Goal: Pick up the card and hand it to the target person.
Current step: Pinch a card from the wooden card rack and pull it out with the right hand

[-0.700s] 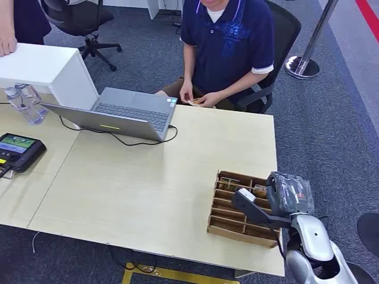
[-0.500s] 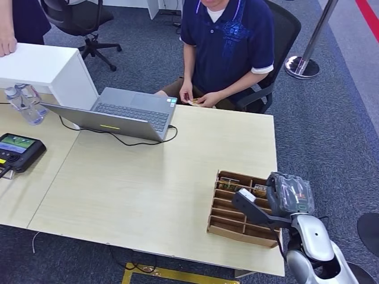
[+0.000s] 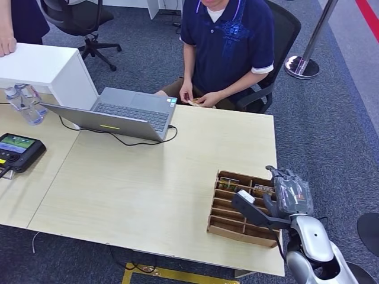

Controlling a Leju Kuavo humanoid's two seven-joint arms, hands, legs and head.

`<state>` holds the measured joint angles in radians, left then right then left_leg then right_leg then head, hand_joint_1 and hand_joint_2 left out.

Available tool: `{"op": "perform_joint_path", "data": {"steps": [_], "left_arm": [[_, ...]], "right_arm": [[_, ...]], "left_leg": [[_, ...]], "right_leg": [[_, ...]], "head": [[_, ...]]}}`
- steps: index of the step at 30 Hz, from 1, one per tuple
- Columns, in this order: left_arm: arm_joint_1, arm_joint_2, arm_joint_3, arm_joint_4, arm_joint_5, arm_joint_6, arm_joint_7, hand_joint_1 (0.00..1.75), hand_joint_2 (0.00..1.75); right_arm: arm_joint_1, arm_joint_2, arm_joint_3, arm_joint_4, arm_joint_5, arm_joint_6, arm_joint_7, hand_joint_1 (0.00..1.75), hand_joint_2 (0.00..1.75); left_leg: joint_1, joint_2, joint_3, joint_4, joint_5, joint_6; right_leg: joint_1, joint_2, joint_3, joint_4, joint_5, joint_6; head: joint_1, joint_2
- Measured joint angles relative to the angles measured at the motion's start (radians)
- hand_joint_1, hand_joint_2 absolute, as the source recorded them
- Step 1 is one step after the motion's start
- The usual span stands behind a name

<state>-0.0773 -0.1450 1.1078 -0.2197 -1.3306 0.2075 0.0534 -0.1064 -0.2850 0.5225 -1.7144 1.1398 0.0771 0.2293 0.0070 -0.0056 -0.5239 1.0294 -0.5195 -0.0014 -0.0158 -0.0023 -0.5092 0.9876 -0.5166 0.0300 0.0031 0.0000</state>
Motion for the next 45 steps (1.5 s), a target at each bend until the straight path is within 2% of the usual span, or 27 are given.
{"op": "perform_joint_path", "data": {"steps": [3, 20, 26, 30, 34, 45], "left_arm": [[0.0, 0.0, 0.0, 0.0, 0.0, 0.0, 0.0, 0.0, 1.75], [0.0, 0.0, 0.0, 0.0, 0.0, 0.0, 0.0, 0.0, 1.75], [0.0, 0.0, 0.0, 0.0, 0.0, 0.0, 0.0, 0.0, 1.75], [0.0, 0.0, 0.0, 0.0, 0.0, 0.0, 0.0, 0.0, 1.75], [0.0, 0.0, 0.0, 0.0, -0.001, -0.001, 0.001, 0.0, 1.75], [0.0, 0.0, 0.0, 0.0, -0.004, -0.001, 0.0, 0.0, 1.75]], "right_arm": [[0.0, 0.0, 0.002, 0.0, 0.0, 0.0, 0.0, 0.76, 1.75], [0.001, 0.0, 0.008, 0.0, 0.0, 0.0, 0.0, 0.77, 1.75], [0.001, 0.0, 0.014, 0.0, 0.0, -0.001, 0.0, 0.81, 1.75], [0.001, 0.0, 0.017, 0.0, 0.0, -0.002, 0.0, 0.9, 1.75], [0.001, 0.0, 0.018, 0.0, 0.0, -0.003, 0.0, 0.86, 1.75], [0.001, -0.004, 0.027, 0.0, -0.014, -0.007, -0.008, 1.15, 1.75]], "left_leg": [[0.0, 0.0, 0.0, 0.0, 0.0, 0.0], [0.0, 0.0, 0.0, 0.0, 0.0, 0.0], [0.0, 0.0, 0.0, 0.0, 0.0, 0.0], [0.0, 0.0, 0.0, 0.0, 0.0, 0.0], [0.0, 0.0, 0.0, 0.0, 0.0, 0.0], [0.0, 0.0, 0.0, 0.0, 0.0, 0.0]], "right_leg": [[0.0, 0.0, 0.0, 0.0, 0.0, 0.0], [0.0, 0.0, 0.0, 0.0, 0.0, 0.0], [0.0, 0.0, 0.0, 0.0, 0.0, 0.0], [0.0, 0.0, 0.0, 0.0, 0.0, 0.0], [0.0, 0.0, 0.0, 0.0, 0.0, 0.0], [0.0, 0.0, 0.0, 0.0, 0.0, 0.0]], "head": [[0.0, 0.0], [0.0, 0.0], [0.0, 0.0], [0.0, 0.0], [0.0, 0.0], [0.0, 0.0]]}}
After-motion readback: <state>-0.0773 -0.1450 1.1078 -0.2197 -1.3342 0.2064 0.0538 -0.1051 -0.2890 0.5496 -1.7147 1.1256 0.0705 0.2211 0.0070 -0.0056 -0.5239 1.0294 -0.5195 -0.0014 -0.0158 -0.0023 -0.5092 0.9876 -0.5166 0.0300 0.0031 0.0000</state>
